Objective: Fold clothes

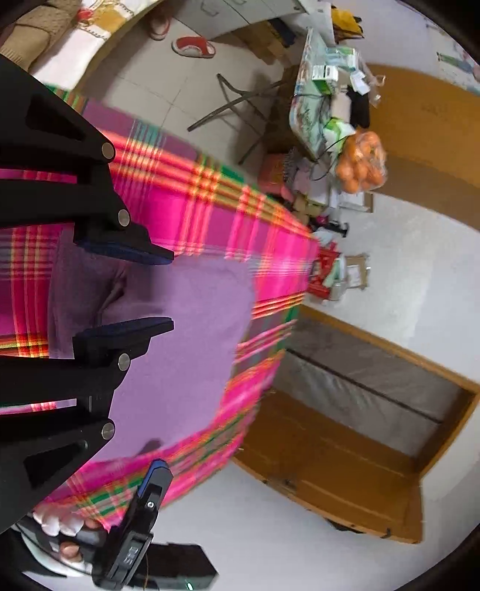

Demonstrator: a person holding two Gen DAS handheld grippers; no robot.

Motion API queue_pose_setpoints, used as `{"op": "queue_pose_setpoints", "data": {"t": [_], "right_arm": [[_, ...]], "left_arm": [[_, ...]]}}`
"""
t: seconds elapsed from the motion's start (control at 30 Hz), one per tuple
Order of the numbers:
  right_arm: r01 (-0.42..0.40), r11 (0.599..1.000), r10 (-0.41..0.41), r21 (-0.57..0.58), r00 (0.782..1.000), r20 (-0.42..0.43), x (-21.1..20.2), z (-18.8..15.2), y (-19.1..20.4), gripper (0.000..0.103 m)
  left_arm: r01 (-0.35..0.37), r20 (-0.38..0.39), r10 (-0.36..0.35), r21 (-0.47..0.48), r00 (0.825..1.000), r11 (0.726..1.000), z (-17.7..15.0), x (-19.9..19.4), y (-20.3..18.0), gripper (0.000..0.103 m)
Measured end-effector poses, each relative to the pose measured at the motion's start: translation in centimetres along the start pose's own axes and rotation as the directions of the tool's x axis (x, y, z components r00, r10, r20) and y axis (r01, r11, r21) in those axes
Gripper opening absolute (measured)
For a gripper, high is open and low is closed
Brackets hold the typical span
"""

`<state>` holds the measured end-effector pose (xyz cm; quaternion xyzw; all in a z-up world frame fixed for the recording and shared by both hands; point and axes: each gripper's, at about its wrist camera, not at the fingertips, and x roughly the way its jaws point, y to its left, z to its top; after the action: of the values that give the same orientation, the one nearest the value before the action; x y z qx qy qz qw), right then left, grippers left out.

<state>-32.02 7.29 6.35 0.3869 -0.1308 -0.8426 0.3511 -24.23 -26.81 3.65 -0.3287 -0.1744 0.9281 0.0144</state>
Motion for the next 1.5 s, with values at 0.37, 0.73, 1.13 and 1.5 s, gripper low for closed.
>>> {"op": "queue_pose_setpoints", "data": {"t": [0.37, 0.73, 1.13, 1.5], "right_arm": [[0.115, 0.993, -0.114, -0.010, 0.993, 0.005, 1.1, 1.5, -0.8, 0.039], [0.233, 0.972, -0.234, -0.028, 0.971, -0.045, 5.8, 3.7, -1.3, 0.041], [0.052, 0.998, -0.053, -0.026, 0.998, -0.022, 0.6, -2.3, 2.0, 0.041], [0.016, 1.000, -0.017, -0.010, 1.000, -0.012, 0.8, -2.8, 1.4, 0.041]], "left_arm": [[-0.019, -0.016, 0.019, -0.038, 1.000, 0.999, -1.0, 1.0, 0.9, 0.032], [-0.025, 0.055, 0.027, -0.039, 0.998, 0.999, -0.6, -0.2, 1.2, 0.032], [-0.001, 0.116, 0.006, -0.041, 0.993, 0.999, -1.2, -1.5, 0.6, 0.032], [0.022, 0.099, -0.020, -0.018, 0.995, 1.000, -1.2, -1.2, 0.0, 0.032]]}}
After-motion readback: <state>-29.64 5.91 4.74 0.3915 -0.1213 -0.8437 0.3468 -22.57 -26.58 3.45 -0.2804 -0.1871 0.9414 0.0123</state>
